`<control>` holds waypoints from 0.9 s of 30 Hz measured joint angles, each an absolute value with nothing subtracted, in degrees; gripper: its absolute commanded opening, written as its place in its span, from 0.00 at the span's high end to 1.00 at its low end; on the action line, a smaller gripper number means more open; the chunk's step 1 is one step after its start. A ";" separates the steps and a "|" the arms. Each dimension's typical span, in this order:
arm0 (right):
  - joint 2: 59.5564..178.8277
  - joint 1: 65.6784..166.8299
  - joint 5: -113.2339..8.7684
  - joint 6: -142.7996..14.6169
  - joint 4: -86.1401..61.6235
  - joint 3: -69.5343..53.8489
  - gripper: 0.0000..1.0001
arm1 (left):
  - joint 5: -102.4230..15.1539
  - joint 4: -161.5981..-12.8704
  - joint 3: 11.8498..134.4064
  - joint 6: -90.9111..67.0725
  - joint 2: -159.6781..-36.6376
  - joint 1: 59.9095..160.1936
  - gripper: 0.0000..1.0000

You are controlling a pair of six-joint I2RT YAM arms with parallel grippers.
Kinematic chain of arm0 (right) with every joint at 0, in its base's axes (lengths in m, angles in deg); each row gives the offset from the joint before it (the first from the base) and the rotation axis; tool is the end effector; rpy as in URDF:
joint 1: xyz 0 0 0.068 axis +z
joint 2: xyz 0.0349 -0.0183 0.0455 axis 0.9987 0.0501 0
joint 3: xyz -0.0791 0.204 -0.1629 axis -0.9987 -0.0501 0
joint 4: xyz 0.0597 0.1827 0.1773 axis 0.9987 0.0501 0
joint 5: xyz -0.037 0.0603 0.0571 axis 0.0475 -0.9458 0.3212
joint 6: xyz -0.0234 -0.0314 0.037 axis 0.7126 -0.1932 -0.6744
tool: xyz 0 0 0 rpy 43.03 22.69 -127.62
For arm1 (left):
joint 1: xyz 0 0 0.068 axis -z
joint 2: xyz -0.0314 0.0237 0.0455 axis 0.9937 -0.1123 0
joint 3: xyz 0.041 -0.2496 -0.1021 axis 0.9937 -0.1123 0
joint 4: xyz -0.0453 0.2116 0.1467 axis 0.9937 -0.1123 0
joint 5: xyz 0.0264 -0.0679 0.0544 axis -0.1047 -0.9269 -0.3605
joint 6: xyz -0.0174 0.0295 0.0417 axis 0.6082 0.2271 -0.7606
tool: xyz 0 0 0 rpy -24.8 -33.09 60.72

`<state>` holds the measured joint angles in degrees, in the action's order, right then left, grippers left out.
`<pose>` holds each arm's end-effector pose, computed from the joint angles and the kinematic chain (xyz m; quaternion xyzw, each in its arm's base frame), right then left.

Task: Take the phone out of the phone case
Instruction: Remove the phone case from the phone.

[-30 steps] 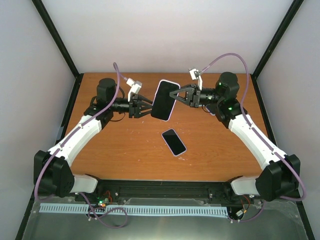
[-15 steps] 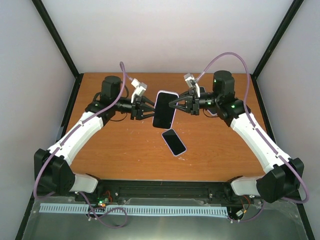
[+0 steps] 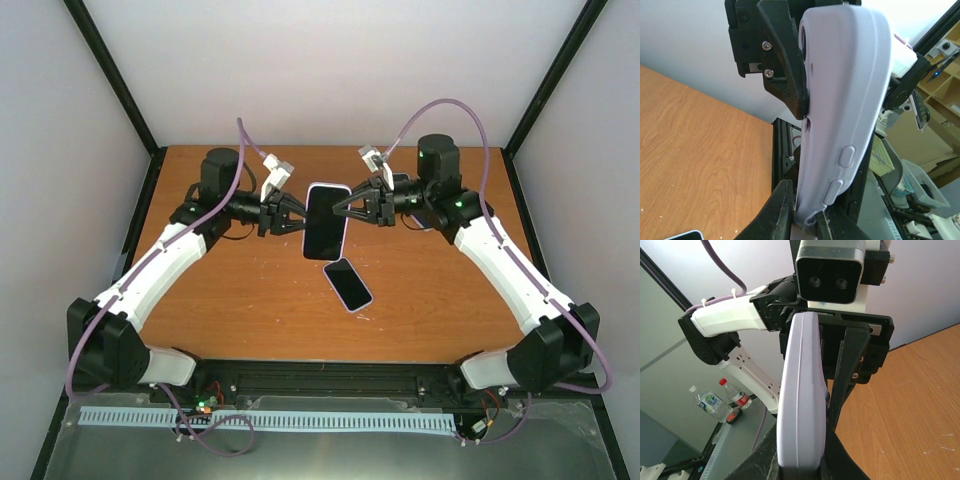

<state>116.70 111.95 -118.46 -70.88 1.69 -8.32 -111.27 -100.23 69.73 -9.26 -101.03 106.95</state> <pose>0.2541 0.1552 0.3916 -0.4148 0.6089 0.6136 0.2839 0.2574 -0.1490 0.3619 0.4015 0.6174 -0.6232 0.2631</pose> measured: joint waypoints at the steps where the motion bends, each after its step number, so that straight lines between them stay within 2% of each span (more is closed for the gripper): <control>1: 117.11 111.95 -118.74 -70.90 2.22 -7.62 0.97 | -111.47 -99.21 69.43 -8.28 -100.88 106.82 0.99; 4: 118.45 111.95 -119.53 -70.64 4.34 -5.46 0.95 | -111.64 -95.62 67.96 -4.49 -100.11 106.56 0.99; 6: 119.36 111.95 -119.92 -70.38 5.95 -3.97 0.90 | -111.64 -92.26 66.50 -1.19 -99.55 106.27 0.99; 13: 123.34 111.36 -120.25 -66.73 13.17 2.21 0.31 | -110.53 -76.89 61.54 14.19 -99.02 103.37 0.99; 18: 124.96 107.44 -117.58 -64.63 15.66 7.72 0.19 | -108.26 -70.64 59.28 22.04 -99.02 100.92 0.99; 27: 123.17 107.57 -98.28 -59.04 17.14 9.16 0.18 | -98.79 -73.48 58.02 31.18 -99.09 97.35 0.99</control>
